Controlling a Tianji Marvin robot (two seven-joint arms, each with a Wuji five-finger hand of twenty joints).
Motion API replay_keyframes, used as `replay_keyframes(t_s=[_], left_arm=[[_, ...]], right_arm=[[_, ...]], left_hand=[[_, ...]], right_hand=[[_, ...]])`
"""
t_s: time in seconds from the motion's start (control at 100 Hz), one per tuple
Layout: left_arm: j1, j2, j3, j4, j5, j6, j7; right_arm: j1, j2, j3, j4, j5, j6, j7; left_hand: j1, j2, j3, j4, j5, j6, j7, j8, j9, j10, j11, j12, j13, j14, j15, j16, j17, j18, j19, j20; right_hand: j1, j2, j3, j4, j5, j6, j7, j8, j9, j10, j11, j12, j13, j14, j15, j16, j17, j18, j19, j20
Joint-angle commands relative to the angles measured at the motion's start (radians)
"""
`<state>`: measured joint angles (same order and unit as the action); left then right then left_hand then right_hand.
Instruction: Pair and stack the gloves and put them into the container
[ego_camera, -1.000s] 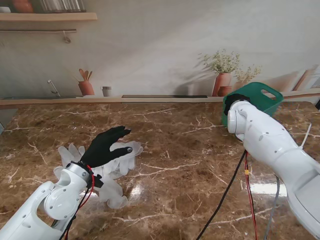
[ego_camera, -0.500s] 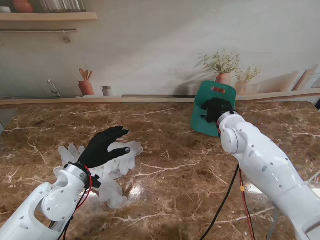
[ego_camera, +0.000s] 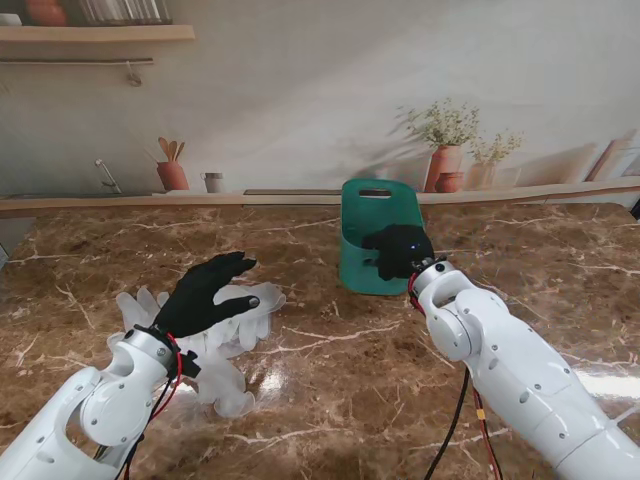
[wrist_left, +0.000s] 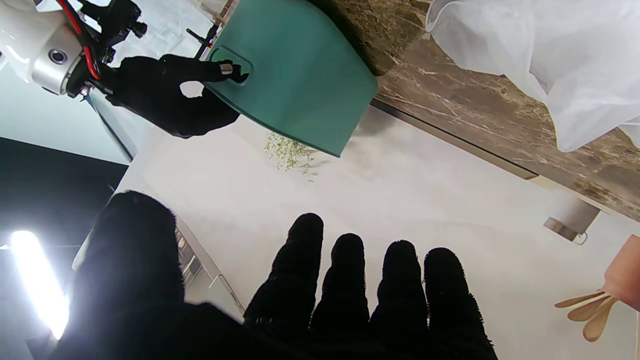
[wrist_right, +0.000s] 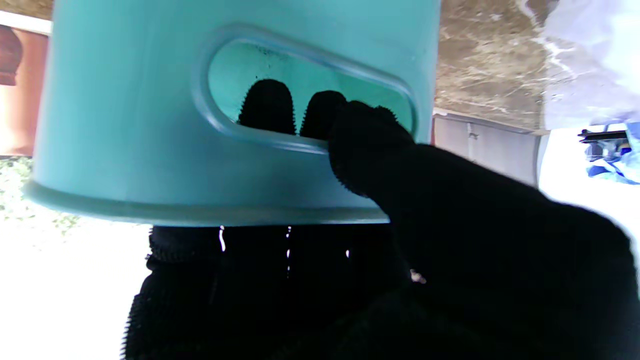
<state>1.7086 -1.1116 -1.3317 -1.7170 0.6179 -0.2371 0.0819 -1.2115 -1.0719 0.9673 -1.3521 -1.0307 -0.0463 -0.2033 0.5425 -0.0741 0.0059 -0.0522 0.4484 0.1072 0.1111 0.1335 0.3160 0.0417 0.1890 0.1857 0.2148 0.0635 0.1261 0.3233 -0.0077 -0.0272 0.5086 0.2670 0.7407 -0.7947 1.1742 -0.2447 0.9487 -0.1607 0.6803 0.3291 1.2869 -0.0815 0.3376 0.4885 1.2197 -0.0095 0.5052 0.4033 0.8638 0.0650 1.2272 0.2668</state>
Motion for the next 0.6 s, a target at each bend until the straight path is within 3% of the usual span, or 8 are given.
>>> replay_keyframes(t_s=[0.0, 0.59], left_arm=[[0.005, 0.002, 0.000, -0.003, 0.003, -0.006, 0.000], [0.011, 0.004, -0.001, -0.018, 0.011, 0.009, -0.007]], right_arm=[[-0.005, -0.007, -0.021, 0.023, 0.011, -0.010, 0.010], [0.111, -0.016, -0.127, 0.133, 0.017, -0.096, -0.074]], left_hand=[[0.008, 0.028, -0.028, 0.031, 0.017, -0.017, 0.002, 0.010, -0.029, -0.018, -0.020, -0.008, -0.041, -0.045, -0.021, -0.011, -0.009, -0.030, -0.029, -0.013], [0.010, 0.026, -0.028, 0.031, 0.017, -0.017, 0.001, 0.011, -0.029, -0.020, -0.020, -0.009, -0.041, -0.047, -0.022, -0.012, -0.009, -0.030, -0.033, -0.015]], right_hand=[[0.042, 0.013, 0.083, -0.019, 0.047, -0.073, 0.061, -0.008, 0.053, -0.046, 0.037, 0.017, 0.052, -0.013, 0.015, 0.001, 0.023, -0.016, 0.035, 0.006], [0.035, 0.005, 0.091, -0.022, 0.047, -0.085, 0.067, -0.026, 0.056, -0.057, 0.037, 0.012, 0.049, -0.025, 0.018, -0.010, 0.019, -0.029, 0.034, -0.001]])
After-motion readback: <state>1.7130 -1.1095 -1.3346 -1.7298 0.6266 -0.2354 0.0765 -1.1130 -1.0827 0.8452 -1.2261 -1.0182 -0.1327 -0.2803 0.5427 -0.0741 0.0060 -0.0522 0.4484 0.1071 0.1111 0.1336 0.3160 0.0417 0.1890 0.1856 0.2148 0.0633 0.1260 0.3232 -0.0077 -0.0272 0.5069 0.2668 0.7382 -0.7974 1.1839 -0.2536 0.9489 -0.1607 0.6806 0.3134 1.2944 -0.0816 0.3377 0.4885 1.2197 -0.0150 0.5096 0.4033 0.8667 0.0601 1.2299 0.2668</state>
